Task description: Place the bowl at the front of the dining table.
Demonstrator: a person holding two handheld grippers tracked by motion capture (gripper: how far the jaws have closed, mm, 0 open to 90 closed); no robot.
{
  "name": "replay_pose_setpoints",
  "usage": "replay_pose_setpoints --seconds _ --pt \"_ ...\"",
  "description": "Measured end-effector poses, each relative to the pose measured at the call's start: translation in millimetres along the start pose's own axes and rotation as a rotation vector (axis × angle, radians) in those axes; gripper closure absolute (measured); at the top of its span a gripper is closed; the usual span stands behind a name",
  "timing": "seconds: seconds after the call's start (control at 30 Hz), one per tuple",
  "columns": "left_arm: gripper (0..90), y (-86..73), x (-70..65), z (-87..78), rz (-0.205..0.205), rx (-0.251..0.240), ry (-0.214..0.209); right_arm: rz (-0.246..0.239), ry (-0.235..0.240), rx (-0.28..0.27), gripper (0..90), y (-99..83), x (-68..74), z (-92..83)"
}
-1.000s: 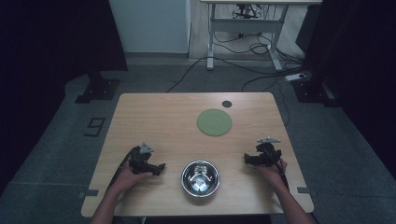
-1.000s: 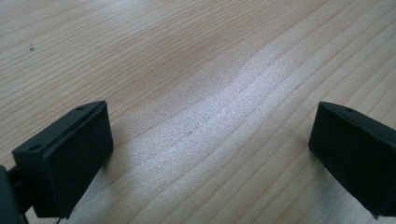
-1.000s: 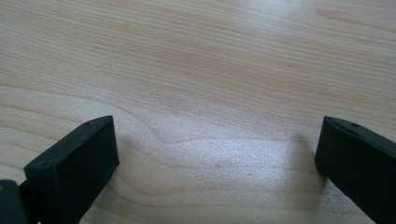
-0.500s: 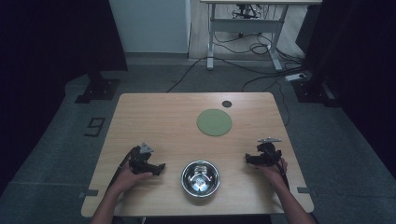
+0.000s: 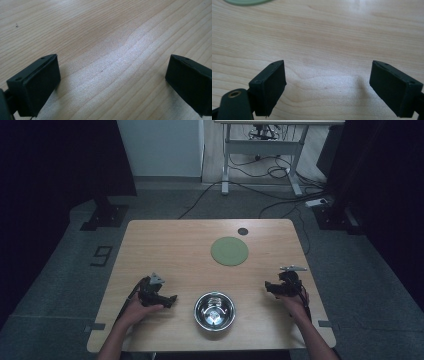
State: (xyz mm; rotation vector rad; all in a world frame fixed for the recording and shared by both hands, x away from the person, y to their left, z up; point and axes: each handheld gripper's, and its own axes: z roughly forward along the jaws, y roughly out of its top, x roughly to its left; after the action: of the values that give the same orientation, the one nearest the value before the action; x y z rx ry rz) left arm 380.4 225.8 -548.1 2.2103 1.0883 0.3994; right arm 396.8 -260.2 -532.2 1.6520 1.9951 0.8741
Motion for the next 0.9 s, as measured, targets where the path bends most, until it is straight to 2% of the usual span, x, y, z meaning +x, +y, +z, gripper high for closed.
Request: replay_pose_setpoints --seconds 0.17,0.43,0.9 --pt "0.0 0.2 -0.1 0.1 0.0 0.0 0.0 0.013 0.03 -0.024 14.8 3.3 1.0 -8.7" --pt "0.0 0.2 0.0 0.1 0.001 0.0 0.0 0.002 0.084 -0.038 16.2 5.2 5.9 -19.3" --pt "0.0 0.2 0.0 0.1 0.001 0.0 0.0 -0.013 0.135 -0.045 18.3 4.7 14.1 -25.8"
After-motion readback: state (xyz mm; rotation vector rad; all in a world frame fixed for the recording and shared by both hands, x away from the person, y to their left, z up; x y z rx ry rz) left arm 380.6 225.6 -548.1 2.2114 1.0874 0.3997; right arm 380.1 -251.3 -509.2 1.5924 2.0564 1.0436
